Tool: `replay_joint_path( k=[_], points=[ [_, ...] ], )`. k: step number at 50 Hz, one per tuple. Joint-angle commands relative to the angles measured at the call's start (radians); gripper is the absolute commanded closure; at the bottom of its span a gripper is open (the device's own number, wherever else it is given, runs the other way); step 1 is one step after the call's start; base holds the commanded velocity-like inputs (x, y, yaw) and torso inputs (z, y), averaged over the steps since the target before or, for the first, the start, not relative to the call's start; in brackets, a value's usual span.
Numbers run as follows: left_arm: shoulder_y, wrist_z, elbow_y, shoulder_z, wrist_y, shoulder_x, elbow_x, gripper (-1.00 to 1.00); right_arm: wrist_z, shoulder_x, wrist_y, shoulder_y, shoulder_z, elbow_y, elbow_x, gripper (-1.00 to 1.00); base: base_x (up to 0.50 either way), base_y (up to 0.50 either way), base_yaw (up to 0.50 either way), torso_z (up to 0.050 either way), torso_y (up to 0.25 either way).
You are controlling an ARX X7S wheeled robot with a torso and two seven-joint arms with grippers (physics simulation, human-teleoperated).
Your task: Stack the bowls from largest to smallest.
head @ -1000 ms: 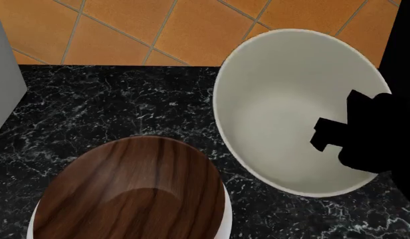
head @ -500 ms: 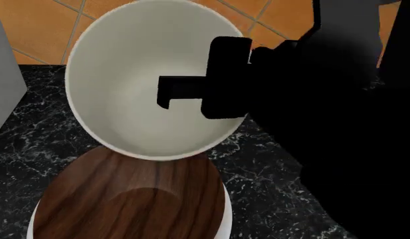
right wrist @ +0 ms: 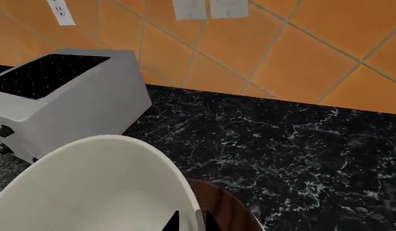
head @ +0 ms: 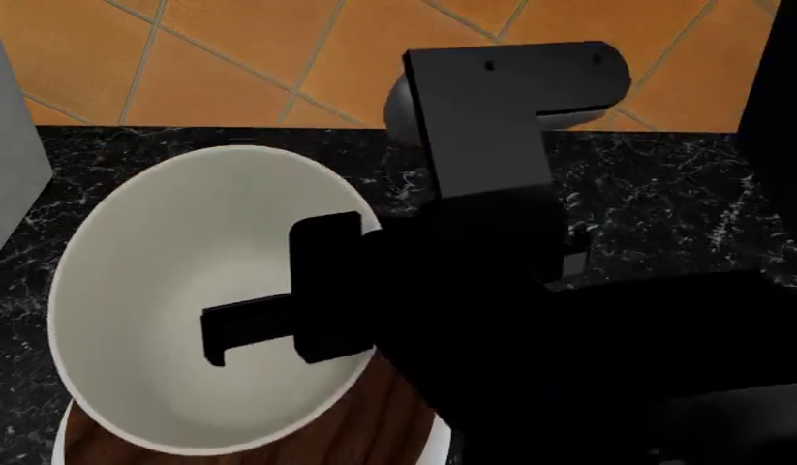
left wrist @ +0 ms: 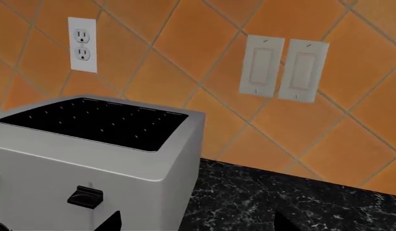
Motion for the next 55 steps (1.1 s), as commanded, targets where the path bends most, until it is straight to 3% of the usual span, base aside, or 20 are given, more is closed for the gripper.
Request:
replay_joint_path(
  k=[1, 55],
  points=[
    [0.009, 0.023, 0.000, -0.023, 0.023, 0.011, 0.006, -1.00, -0.031, -0.011, 0.021, -0.076, 0.012, -0.042, -0.048, 1.00, 0.00, 0.00, 0.00, 0.000, 0.000],
    [0.026, 0.029, -0.005, -0.009, 0.054, -0.010, 0.010, -1.00, -0.210, -0.038, 0.008, -0.277, -0.056, 0.026, -0.312, 1.00, 0.00, 0.00, 0.00, 0.000, 0.000]
  ],
)
